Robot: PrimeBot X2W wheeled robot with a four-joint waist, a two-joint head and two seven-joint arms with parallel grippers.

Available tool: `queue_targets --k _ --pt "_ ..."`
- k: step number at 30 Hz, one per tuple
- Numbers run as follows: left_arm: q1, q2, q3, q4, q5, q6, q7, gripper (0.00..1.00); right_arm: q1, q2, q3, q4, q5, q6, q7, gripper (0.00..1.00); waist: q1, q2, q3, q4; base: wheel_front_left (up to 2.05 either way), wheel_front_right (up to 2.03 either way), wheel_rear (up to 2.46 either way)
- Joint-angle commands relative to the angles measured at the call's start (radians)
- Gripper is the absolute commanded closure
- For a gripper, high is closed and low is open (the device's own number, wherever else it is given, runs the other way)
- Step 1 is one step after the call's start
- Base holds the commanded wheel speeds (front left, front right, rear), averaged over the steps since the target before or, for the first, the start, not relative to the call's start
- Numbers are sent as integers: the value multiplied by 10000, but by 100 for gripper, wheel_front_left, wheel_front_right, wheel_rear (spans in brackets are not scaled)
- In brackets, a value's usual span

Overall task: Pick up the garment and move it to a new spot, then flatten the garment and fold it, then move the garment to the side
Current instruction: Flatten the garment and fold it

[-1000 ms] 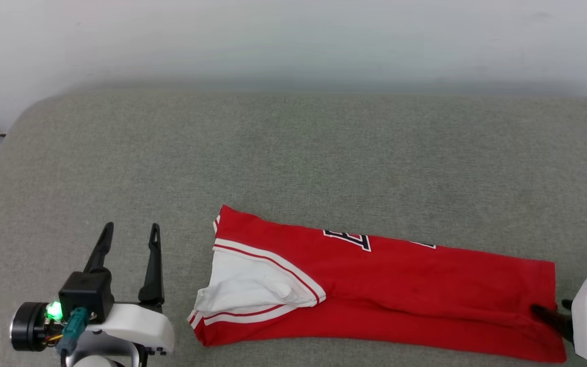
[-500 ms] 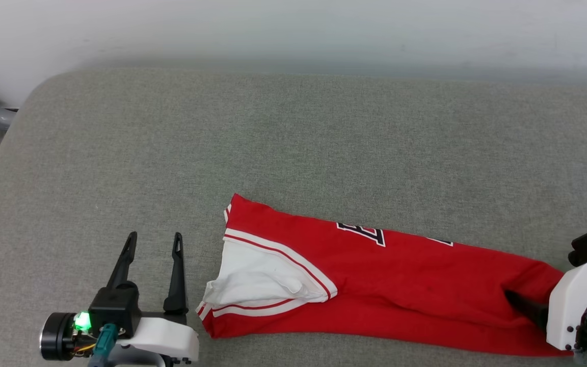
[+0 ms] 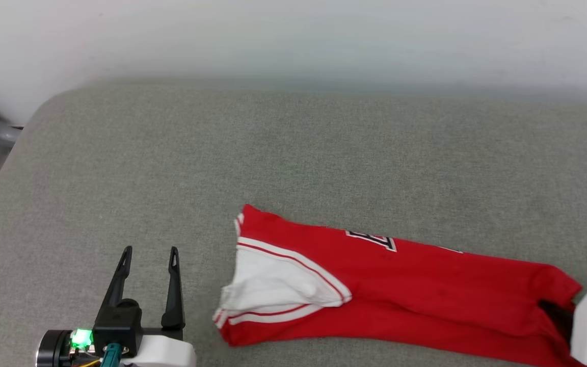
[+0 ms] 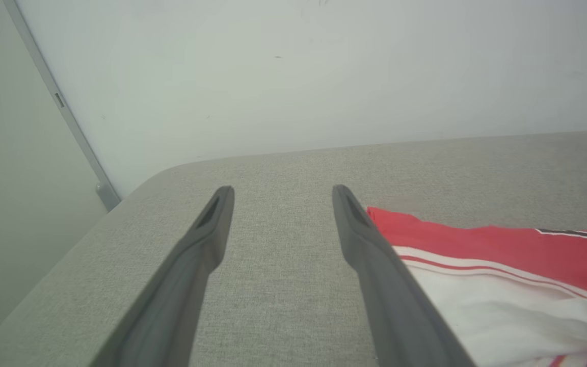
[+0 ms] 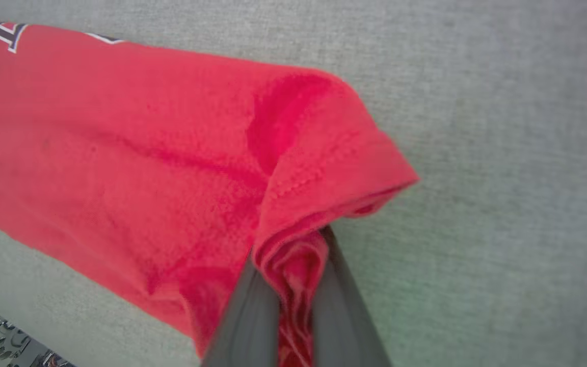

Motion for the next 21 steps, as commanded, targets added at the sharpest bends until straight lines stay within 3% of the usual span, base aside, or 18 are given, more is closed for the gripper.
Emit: queue_targets --k 1,7,12,21 --pt "141 -73 123 -26 146 -77 -21 0 122 -269 -101 169 125 -22 -104 100 0 -1 -114 -56 0 0 0" --pt "426 -292 436 -31 510 -342 -22 0 309 -933 -395 862 318 -21 -325 100 0 -1 -376 -143 0 0 0" --pt "614 -441 564 69 714 -526 -22 0 431 -1079 -517 1111 461 -21 -192 100 0 -1 -584 -191 0 0 0" --pt "820 -632 733 106 950 -735 -22 0 624 -975 -535 -1080 909 -16 675 100 0 -1 -834 -266 0 0 0"
